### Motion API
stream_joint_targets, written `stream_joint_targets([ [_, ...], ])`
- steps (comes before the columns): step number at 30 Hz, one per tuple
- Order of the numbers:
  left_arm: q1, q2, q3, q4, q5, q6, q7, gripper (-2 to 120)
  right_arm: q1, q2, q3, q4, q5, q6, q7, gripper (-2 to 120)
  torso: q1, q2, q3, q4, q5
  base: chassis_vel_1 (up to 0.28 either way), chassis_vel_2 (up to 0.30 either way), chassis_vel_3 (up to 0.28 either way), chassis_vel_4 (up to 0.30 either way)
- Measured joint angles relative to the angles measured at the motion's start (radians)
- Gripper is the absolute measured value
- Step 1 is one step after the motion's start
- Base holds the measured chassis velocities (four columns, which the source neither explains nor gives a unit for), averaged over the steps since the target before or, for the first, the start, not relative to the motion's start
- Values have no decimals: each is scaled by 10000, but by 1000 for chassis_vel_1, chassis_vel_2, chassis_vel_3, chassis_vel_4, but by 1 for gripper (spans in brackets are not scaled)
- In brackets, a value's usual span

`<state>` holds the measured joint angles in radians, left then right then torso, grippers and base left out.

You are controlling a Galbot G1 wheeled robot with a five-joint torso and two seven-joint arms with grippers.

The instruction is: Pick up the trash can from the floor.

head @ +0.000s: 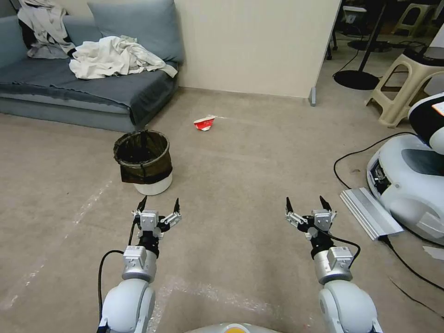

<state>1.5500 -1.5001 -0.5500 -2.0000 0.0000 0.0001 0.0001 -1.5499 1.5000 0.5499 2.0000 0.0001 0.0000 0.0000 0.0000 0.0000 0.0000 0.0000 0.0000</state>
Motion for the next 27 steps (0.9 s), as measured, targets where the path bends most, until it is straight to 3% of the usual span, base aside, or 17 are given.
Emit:
stream_joint_targets([
  [16,99,0,-24,-259,-123,105,0,100,-36,7,30,62,27,-44,0,100,0,0,1,0,0,0,0,0,0],
  [20,483,-7,-145,-1183,-644,542,-7,100,-353,64,354,849,355,-424,5,100,0,-1,0,2,-1,0,0,0,0],
  [27,1426,-24,-449,-3444,-1924,1628,-109,100,-1269,241,1265,3056,1298,-1543,102,100,-1,-1,0,0,0,0,0,0,0],
])
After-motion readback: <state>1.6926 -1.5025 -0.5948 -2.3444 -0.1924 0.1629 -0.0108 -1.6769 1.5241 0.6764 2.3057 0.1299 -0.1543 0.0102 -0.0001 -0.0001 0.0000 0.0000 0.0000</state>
